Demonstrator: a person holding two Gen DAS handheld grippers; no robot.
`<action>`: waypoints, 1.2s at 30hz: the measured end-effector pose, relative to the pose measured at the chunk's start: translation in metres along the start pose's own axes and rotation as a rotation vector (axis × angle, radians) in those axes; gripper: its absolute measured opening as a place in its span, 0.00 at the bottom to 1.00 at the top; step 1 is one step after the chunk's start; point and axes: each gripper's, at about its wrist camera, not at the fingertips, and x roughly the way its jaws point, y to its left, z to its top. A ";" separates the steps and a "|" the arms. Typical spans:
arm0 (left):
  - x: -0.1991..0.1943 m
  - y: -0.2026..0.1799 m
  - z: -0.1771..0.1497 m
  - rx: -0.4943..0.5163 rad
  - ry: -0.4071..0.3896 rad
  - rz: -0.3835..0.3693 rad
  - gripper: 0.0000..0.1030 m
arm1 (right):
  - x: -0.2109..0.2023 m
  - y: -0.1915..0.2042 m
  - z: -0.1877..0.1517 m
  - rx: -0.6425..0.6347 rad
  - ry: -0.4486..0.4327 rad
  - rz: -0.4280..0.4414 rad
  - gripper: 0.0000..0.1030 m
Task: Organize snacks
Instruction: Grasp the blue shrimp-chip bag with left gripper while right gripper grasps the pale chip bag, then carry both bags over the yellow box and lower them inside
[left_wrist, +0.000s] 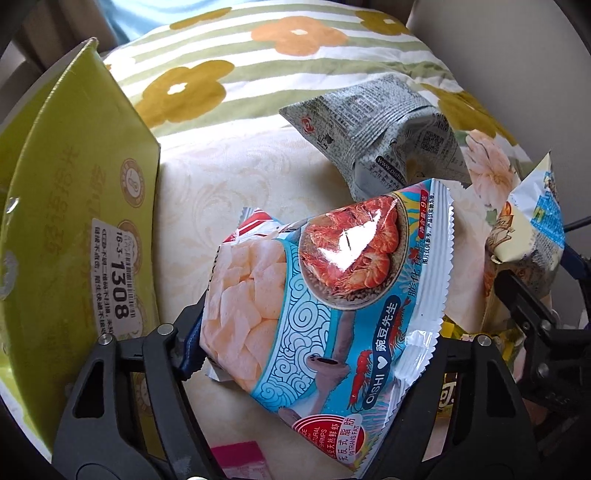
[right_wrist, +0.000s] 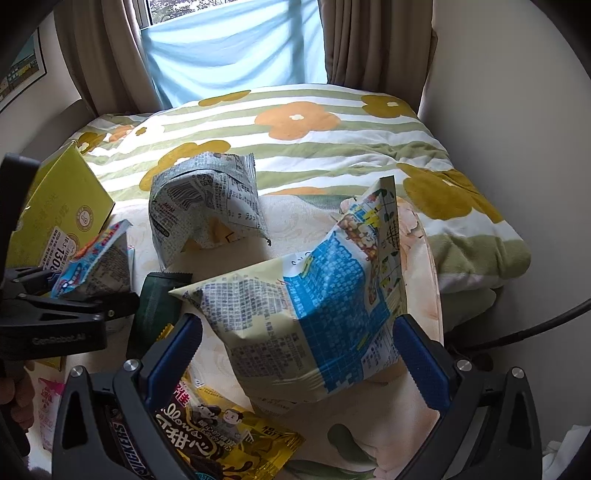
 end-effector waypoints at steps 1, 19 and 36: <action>-0.002 0.000 0.000 0.000 -0.006 -0.004 0.70 | 0.002 0.000 0.000 -0.002 0.001 -0.006 1.00; -0.034 0.001 -0.004 -0.013 -0.071 -0.017 0.70 | 0.021 0.003 0.005 -0.104 -0.007 -0.136 0.67; -0.131 -0.014 -0.024 -0.030 -0.274 -0.043 0.70 | -0.083 0.010 0.008 -0.091 -0.142 -0.027 0.65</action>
